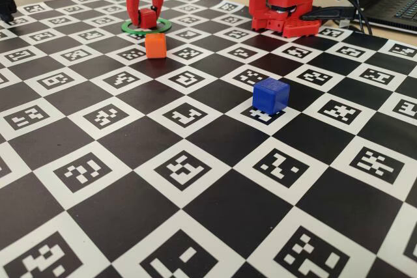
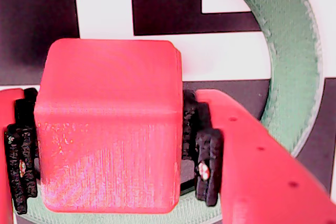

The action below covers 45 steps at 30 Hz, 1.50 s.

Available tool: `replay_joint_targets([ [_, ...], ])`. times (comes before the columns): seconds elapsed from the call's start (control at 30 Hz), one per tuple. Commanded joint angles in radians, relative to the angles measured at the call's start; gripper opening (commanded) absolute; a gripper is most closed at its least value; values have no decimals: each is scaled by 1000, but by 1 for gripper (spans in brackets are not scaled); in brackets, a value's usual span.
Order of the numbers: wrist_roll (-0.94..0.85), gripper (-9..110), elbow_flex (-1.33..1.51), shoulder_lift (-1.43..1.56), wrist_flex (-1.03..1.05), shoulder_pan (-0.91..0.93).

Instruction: Grab the red cube then put it in the green circle then put the blue cube on top and finally the orange cube on top

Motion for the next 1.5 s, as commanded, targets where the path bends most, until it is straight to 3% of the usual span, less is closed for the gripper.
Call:
replay_joint_targets([
  [0.0,-6,15,-2,31,-3,18],
  [0.23,-15,28,-2,41,9,37],
  [0.9,64,48,-57,120,71,32],
  [1.47,89,50,-176,213,204,6],
])
